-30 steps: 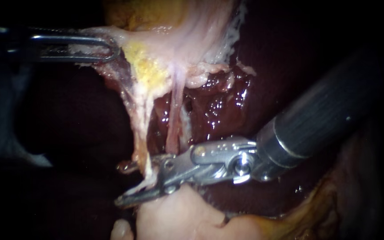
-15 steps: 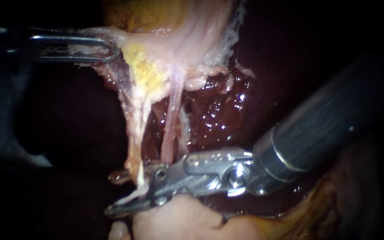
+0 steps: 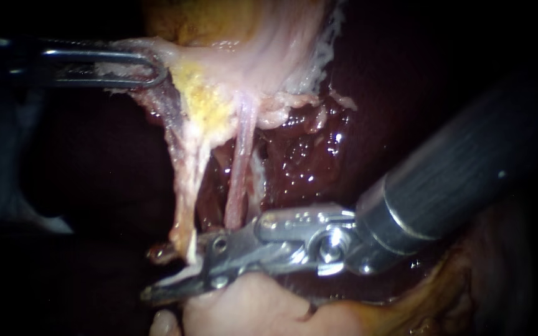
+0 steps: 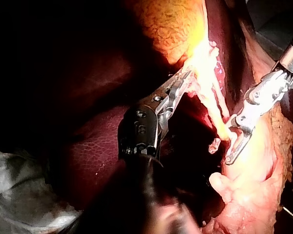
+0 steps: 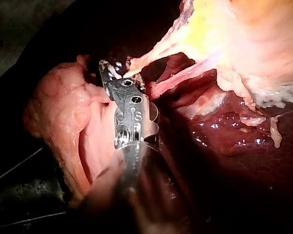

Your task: Clipping first clip left tube

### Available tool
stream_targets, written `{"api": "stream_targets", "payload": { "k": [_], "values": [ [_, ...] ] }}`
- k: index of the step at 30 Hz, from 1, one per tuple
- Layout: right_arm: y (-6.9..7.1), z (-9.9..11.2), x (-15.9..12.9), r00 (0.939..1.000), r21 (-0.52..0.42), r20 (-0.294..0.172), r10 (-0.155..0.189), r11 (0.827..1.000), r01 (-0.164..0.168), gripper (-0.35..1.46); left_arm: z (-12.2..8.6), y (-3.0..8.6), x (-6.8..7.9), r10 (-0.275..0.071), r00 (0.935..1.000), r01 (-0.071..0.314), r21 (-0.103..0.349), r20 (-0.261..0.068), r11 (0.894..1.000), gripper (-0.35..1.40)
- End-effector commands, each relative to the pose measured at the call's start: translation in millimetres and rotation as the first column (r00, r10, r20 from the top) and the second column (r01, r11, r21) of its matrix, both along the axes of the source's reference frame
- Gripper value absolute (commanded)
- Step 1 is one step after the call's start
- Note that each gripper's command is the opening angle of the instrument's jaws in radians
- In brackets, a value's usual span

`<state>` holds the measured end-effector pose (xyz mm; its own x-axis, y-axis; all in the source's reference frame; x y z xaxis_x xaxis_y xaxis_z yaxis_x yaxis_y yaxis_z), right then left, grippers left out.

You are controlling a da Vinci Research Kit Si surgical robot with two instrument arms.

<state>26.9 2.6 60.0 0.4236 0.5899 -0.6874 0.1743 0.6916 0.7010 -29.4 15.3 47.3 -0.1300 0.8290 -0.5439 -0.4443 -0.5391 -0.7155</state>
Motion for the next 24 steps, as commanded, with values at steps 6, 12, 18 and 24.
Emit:
{"api": "stream_targets", "payload": {
  "k": [6,12,18,24],
  "values": [
    [0.2,-0.3,-0.4,0.9997,0.037,0.019,0.013,0.999,-0.014,-0.16,0.0,0.0,0.0,0.0,1.0,0.0,0.0,0.0,1.0,-0.35],
    [0.1,-0.2,-0.8,0.9987,0.095,0.044,0.025,0.995,-0.029,-0.35,0.0,0.0,0.0,0.0,1.0,0.0,0.0,0.0,1.0,-0.35],
    [0.2,0.1,-1.3,0.9979,0.112,0.059,0.027,0.993,-0.034,-0.35,0.1,0.1,0.1,0.0,1.0,0.0,0.0,0.0,1.0,-0.35],
    [0.2,0.1,-1.4,0.9979,0.112,0.059,0.027,0.993,-0.033,-0.35,0.1,0.1,0.1,-0.001,1.0,0.001,-0.001,0.003,1.0,-0.35]
  ]
}}
